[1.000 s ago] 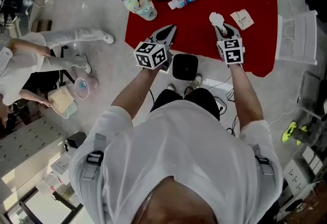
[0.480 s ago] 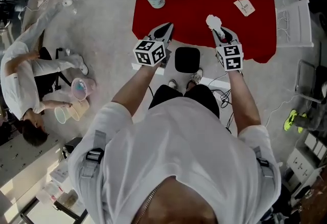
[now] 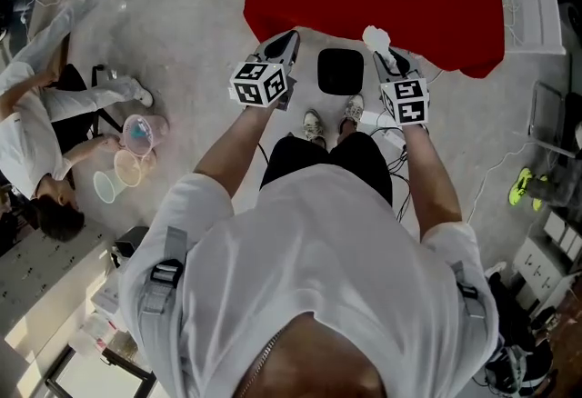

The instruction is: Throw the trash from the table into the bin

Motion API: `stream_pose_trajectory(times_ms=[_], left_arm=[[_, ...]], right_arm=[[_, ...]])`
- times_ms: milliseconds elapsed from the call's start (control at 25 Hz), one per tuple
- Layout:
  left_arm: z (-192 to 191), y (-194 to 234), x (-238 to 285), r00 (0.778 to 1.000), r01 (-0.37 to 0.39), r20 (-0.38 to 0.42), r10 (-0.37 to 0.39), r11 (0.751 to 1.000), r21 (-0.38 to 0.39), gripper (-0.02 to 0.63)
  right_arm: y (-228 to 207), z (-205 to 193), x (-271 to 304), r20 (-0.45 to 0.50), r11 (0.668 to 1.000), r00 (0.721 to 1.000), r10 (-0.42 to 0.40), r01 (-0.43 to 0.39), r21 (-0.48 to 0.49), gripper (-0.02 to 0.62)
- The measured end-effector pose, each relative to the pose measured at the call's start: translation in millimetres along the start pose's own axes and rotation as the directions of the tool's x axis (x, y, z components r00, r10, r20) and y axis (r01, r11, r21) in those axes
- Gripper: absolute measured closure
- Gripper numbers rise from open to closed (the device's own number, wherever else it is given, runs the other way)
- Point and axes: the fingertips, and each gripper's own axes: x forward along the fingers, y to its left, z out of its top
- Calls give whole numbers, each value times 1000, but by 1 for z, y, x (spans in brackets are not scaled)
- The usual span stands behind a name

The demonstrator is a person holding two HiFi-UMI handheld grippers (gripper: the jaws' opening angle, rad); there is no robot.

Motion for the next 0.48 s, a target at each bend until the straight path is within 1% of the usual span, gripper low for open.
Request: stream_pose_trajectory(times_ms=[240, 360, 480], left_arm=[[-42, 7, -8, 997, -71, -47, 69, 997, -38, 597], [-58, 16, -8, 994, -94, -59, 91, 994, -52, 597], [-85, 27, -2, 990, -119, -80, 114, 991, -60, 597]], right_arm=[[15, -49, 8, -57, 998, 997, 59, -59, 0, 488], [23, -71, 25, -89, 996, 992, 88, -90, -18, 488], [30, -95, 45, -112, 992, 987, 117, -121, -31, 488]])
